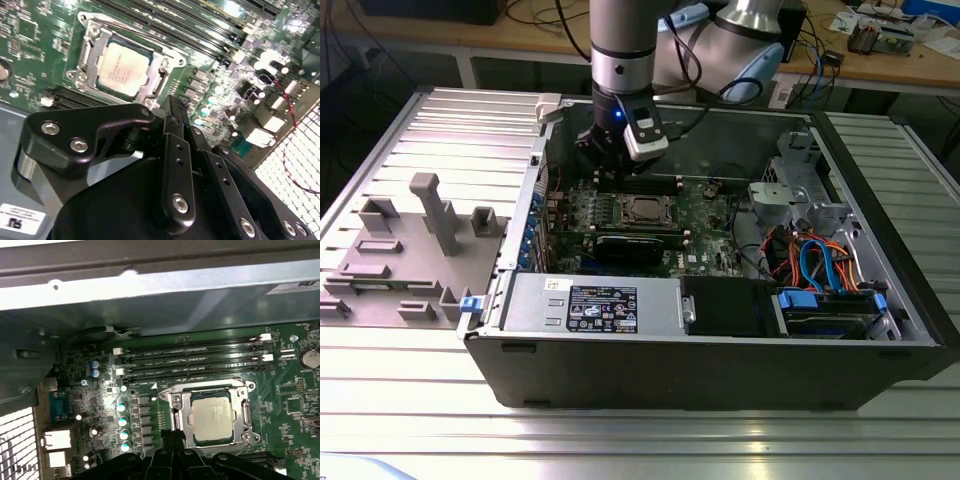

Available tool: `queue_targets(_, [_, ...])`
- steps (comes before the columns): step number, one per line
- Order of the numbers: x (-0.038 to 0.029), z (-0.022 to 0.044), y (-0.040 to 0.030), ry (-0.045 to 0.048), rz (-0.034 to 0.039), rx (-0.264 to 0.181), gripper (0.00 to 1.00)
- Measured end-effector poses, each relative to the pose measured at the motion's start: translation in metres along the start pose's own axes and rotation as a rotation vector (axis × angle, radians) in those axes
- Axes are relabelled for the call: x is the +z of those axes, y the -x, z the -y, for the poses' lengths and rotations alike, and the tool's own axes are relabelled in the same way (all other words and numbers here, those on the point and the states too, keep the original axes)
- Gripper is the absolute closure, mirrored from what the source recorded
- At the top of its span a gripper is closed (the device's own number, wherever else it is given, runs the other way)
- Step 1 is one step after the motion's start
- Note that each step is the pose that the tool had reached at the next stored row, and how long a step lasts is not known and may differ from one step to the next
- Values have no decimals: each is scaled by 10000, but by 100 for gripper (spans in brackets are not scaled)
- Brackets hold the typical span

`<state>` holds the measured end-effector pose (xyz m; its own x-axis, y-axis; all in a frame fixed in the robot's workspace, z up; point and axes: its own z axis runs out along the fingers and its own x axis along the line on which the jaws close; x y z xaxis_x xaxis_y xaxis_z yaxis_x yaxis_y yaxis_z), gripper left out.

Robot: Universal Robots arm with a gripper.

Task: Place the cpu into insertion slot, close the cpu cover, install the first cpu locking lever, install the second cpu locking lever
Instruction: 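Install the first cpu locking lever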

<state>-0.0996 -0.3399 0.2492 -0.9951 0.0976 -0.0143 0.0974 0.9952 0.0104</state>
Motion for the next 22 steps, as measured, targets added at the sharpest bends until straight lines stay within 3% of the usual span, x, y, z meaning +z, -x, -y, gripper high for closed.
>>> queue_targets(4, [-2, 9, -93, 1, 11, -45, 89])
queue_targets(9, [-96, 10, -115, 4, 29, -109, 89])
queue_targets(16, [-102, 12, -186, 28, 90, -216, 89])
queue_targets(22, [-102, -75, -202, 30, 88, -384, 89])
